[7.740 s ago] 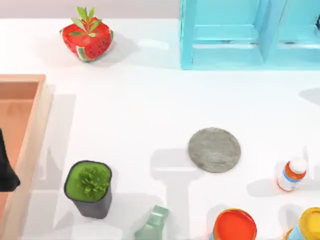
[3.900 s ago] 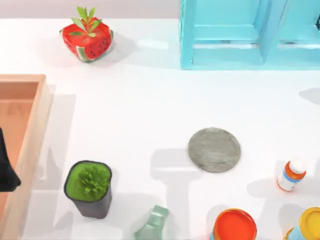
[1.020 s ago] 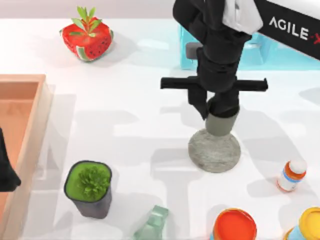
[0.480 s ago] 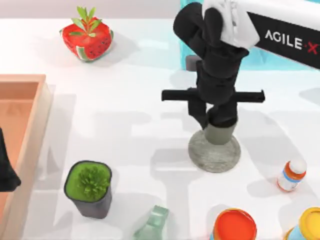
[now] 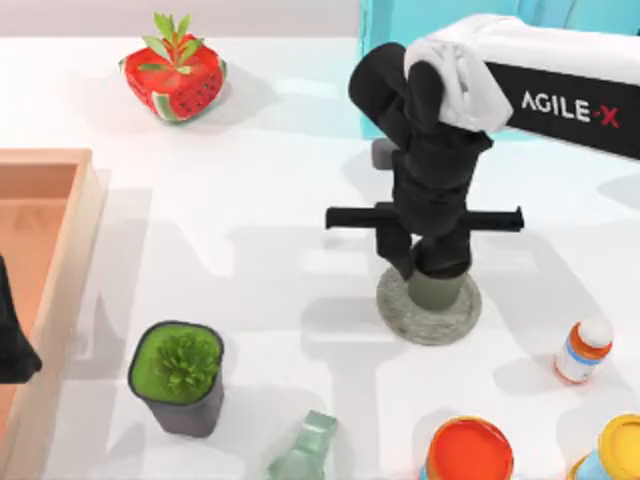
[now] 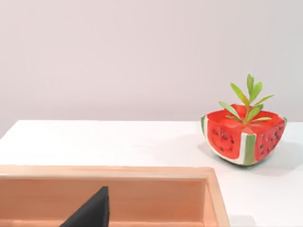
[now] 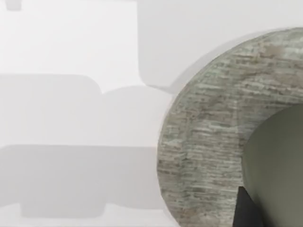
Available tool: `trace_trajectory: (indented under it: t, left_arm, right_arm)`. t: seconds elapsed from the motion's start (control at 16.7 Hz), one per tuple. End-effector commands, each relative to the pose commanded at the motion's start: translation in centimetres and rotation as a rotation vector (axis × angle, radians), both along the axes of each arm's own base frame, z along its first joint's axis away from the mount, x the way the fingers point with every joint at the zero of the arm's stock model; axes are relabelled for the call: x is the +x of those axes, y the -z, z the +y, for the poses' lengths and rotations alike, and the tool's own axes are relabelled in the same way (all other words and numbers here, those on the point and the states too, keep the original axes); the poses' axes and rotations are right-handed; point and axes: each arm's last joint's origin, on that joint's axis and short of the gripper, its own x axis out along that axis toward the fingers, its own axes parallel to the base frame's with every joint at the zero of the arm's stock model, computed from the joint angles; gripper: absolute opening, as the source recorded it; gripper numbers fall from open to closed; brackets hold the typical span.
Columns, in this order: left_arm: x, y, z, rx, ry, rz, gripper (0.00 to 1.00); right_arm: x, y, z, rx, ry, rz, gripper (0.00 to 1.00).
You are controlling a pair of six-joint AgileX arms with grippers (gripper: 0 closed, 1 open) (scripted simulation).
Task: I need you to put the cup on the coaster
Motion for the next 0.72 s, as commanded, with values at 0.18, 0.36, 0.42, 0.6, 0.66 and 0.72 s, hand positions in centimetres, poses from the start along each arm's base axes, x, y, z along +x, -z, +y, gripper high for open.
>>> trace_trajectory:
  t: [0.18,0.36,0.42,0.6,0.66,0.72]
  left_arm:
    - [0.0,0.0,0.0,0.0,0.0,0.0,1.0]
    - [0.0,0.0,0.0,0.0,0.0,0.0,1.0]
    - [0.0,0.0,0.0,0.0,0.0,0.0,1.0]
    - [0.0,0.0,0.0,0.0,0.0,0.0,1.0]
    - [0.0,0.0,0.0,0.0,0.0,0.0,1.0]
    - [0.0,0.0,0.0,0.0,0.0,0.0,1.0]
  right_arm:
    - [0.0,0.0,0.0,0.0,0.0,0.0,0.15]
    - [0.0,0.0,0.0,0.0,0.0,0.0,0.38]
    - [0.0,0.0,0.0,0.0,0.0,0.0,0.45]
    - [0.0,0.0,0.0,0.0,0.0,0.0,0.68]
    - [0.0,0.0,0.0,0.0,0.0,0.0,0.75]
    - [0.0,0.0,0.0,0.0,0.0,0.0,0.83]
